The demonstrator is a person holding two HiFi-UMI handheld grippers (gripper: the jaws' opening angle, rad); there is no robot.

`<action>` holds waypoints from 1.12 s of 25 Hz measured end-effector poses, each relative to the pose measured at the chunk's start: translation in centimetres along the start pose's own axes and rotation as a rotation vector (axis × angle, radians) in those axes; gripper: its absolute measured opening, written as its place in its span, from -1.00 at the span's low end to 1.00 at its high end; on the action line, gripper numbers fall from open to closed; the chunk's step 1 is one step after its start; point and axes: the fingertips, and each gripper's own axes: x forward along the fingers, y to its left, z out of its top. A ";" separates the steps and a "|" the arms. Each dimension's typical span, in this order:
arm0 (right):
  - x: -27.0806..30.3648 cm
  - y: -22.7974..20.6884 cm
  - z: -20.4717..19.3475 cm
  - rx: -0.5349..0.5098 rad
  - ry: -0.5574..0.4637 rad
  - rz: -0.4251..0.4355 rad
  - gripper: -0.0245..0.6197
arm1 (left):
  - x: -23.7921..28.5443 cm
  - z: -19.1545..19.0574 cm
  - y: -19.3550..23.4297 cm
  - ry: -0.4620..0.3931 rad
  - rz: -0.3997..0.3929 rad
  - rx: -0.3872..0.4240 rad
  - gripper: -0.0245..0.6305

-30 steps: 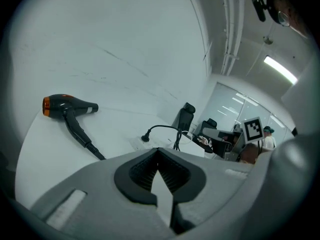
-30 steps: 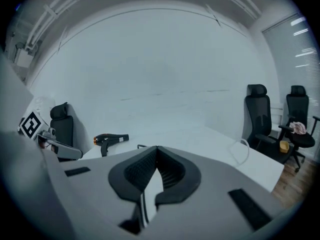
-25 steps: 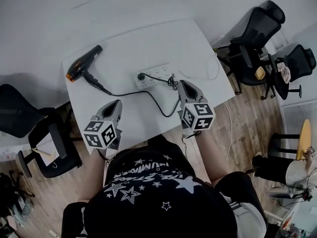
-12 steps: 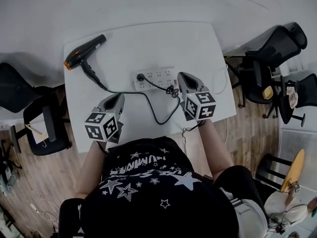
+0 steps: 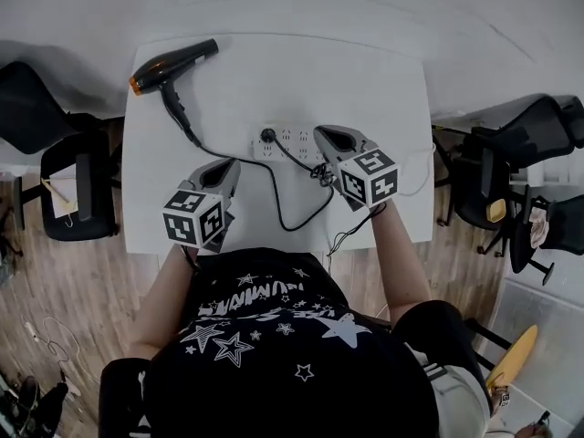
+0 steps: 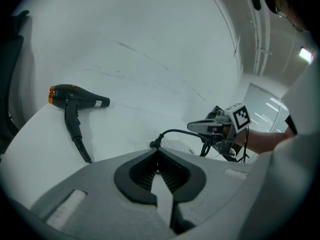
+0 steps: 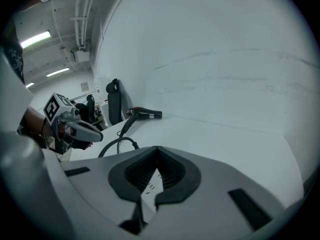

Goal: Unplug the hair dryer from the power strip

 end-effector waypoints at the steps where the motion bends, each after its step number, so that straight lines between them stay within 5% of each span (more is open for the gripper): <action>1: 0.4 0.3 0.2 -0.012 0.007 0.029 -0.90 | 0.2 -0.1 0.0 0.003 0.004 0.000 -0.90; 17: 5.5 3.2 -0.2 -0.203 0.131 0.321 -0.90 | 5.9 -0.9 -0.3 0.082 0.027 0.030 -0.90; 28: 7.3 4.4 -1.2 -0.279 0.168 0.407 -0.78 | 8.5 -2.4 -0.1 0.167 0.035 0.047 -0.90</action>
